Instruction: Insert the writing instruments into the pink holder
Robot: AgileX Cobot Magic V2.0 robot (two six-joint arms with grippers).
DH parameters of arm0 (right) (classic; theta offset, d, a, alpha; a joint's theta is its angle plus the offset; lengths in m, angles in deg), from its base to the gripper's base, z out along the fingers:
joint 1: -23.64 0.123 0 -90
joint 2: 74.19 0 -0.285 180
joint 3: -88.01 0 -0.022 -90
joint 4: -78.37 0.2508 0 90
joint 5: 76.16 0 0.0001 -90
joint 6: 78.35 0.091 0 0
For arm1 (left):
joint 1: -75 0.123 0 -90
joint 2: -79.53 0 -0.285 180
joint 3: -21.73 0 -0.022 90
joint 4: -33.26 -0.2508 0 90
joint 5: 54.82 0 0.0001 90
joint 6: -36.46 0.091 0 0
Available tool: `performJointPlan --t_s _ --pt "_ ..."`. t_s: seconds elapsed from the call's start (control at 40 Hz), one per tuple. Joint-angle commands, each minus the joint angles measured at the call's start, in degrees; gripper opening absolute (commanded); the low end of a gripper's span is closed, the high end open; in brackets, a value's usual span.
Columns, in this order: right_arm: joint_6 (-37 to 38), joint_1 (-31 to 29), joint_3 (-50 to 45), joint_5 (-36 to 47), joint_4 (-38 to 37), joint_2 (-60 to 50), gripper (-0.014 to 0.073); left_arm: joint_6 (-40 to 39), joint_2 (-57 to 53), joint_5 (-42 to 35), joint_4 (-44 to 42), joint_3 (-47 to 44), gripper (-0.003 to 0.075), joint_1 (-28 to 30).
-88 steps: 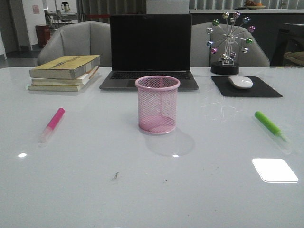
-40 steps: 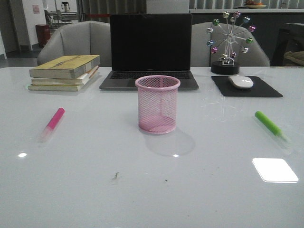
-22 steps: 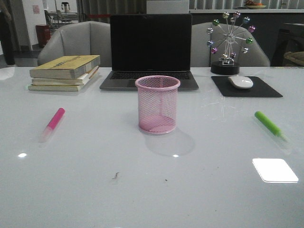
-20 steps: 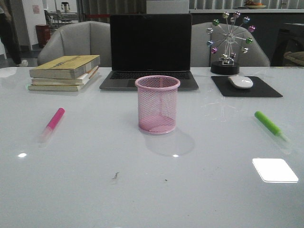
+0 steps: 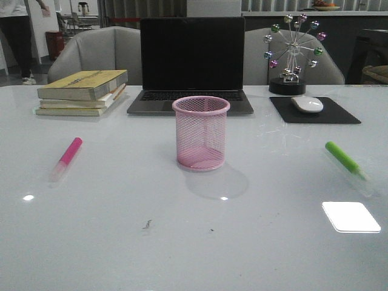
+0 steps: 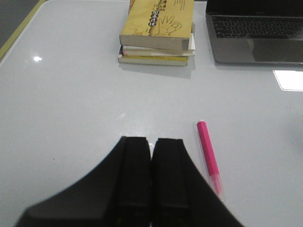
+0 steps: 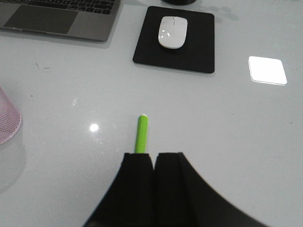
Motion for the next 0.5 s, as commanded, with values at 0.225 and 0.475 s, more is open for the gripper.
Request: performJointPlan --t_s 0.225,0.475 --pt "-0.3 -0.2 3.7 1.6 -0.4 0.5 0.0316 -0.3 -0.7 -5.1 1.5 5.8 0.034 -0.3" --pt "-0.3 -0.2 3.7 0.2 -0.3 0.5 0.0449 -0.3 -0.7 -4.9 1.6 5.8 0.0447 -0.3"
